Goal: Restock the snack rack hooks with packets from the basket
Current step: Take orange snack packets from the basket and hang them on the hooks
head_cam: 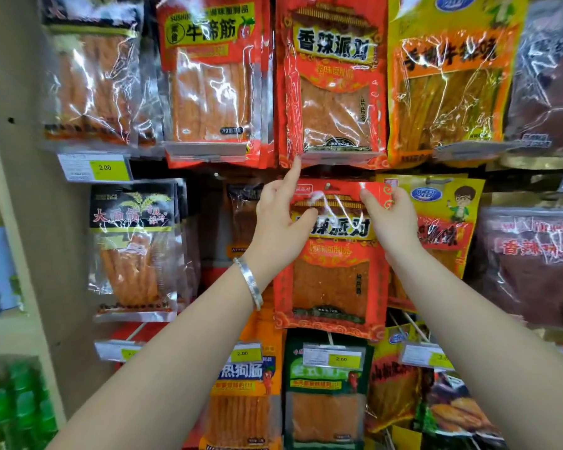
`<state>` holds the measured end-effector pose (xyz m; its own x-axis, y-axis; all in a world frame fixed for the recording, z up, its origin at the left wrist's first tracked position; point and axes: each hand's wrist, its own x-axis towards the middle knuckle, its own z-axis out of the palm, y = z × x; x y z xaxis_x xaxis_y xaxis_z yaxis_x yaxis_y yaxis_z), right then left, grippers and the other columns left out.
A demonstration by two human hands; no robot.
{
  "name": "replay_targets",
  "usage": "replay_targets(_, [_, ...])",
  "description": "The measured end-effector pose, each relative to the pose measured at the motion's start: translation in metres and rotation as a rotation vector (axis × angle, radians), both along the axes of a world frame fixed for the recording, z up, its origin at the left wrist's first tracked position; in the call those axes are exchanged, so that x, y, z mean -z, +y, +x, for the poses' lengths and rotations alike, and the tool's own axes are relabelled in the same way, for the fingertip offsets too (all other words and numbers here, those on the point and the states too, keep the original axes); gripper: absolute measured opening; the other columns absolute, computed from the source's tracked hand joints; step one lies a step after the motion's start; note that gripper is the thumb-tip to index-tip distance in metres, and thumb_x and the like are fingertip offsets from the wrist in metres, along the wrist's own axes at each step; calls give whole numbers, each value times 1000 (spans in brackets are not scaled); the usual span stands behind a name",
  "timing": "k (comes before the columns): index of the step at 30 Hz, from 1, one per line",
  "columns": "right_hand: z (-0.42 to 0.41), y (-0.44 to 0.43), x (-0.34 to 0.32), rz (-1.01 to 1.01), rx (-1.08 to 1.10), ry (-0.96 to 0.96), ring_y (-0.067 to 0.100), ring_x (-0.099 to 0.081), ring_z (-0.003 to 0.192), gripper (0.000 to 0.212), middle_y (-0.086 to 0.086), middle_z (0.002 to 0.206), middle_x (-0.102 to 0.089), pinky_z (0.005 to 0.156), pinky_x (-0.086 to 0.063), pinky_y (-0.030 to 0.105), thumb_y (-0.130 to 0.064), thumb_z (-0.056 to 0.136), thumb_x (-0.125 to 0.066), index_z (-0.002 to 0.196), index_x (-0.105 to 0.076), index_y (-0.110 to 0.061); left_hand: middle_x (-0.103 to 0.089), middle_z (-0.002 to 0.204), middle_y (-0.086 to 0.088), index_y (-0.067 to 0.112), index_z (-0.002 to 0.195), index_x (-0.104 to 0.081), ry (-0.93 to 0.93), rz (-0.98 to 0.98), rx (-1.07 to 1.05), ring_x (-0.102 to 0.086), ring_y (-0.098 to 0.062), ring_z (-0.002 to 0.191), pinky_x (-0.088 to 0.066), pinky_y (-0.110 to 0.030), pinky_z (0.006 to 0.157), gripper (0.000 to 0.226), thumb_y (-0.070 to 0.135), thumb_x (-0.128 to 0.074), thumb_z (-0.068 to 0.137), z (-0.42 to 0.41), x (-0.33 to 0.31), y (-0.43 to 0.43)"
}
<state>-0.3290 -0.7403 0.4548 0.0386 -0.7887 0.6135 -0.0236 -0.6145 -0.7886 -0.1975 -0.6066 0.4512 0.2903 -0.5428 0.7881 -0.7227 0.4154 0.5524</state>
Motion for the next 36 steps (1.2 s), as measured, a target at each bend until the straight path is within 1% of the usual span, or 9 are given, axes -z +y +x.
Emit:
replay_targets(3, [-1, 2, 13, -82, 122, 58, 20, -52, 94, 58, 1, 105, -49, 74, -42, 30, -33, 83, -69, 128, -39, -14, -38, 127, 2, 41, 143, -30, -107, 71, -124, -32, -20, 125, -24, -29, 103, 65, 32, -52, 82, 8, 20, -3])
replay_targets(9, [7, 20, 52, -243, 313, 320, 28, -37, 127, 71, 12, 135, -40, 102, -32, 35, -21, 76, -75, 137, -38, -15, -35, 126, 6, 31, 122, -55, -149, 274, -237, -28, -22, 128, -16, -25, 98, 39, 22, -57, 85, 30, 76, -11])
replay_targets(15, [5, 44, 88, -131, 383, 380, 32, -32, 130, 55, 14, 138, -37, 104, -27, 38, -33, 80, -72, 129, -52, -16, -31, 137, -1, 30, 129, -53, -126, 367, -158, -29, -23, 130, -19, -25, 103, 44, 21, -57, 86, 32, 107, 6])
replay_targets(19, [-6, 76, 134, -80, 346, 316, 27, -46, 111, 31, 13, 113, -54, 90, -32, 30, -24, 81, -71, 108, -61, -12, -45, 124, -6, 21, 115, -63, -69, 276, -36, -45, -20, 119, -32, -29, 106, 33, 16, -57, 82, 22, 129, 35])
replay_targets(23, [-20, 132, 213, 193, 115, 346, 16, -52, 76, 17, 1, 84, -55, 70, -39, 20, -12, 84, -67, 96, -54, -13, -52, 99, 5, 17, 100, -64, 61, 293, 176, -48, 7, 90, -31, -3, 85, 22, 8, -54, 82, 9, 187, 82])
replay_targets(25, [-26, 166, 259, 407, 4, 373, 17, -51, 77, 17, 8, 85, -55, 74, -38, 24, -3, 85, -64, 99, -54, -4, -53, 93, 10, 12, 99, -65, 120, 426, 188, -49, 5, 87, -32, -4, 81, 21, 0, -55, 85, 6, 235, 112])
replay_targets(28, [-39, 223, 324, 676, -109, 489, 12, -48, 67, 16, 12, 81, -50, 65, -38, 20, 7, 86, -58, 101, -53, 11, -57, 85, -2, -4, 105, -64, 300, 755, 176, -54, -14, 74, -39, -6, 68, 24, -10, -52, 85, 5, 313, 170])
replay_targets(30, [-46, 260, 360, 817, -167, 603, 14, -47, 67, 7, 9, 76, -52, 59, -36, 13, 4, 86, -60, 92, -56, 2, -59, 94, -5, -4, 109, -63, 377, 1003, 142, -54, -17, 85, -41, -14, 71, 24, -5, -52, 88, 5, 365, 221])
replay_targets(36, [-81, 382, 459, 1403, -250, 751, 15, -52, 60, 16, 4, 81, -55, 56, -35, 21, -11, 87, -64, 86, -50, -19, -61, 109, -13, -1, 109, -61, 543, 1586, 34, -57, -26, 109, -40, -28, 89, 25, 17, -49, 96, -19, 482, 407])
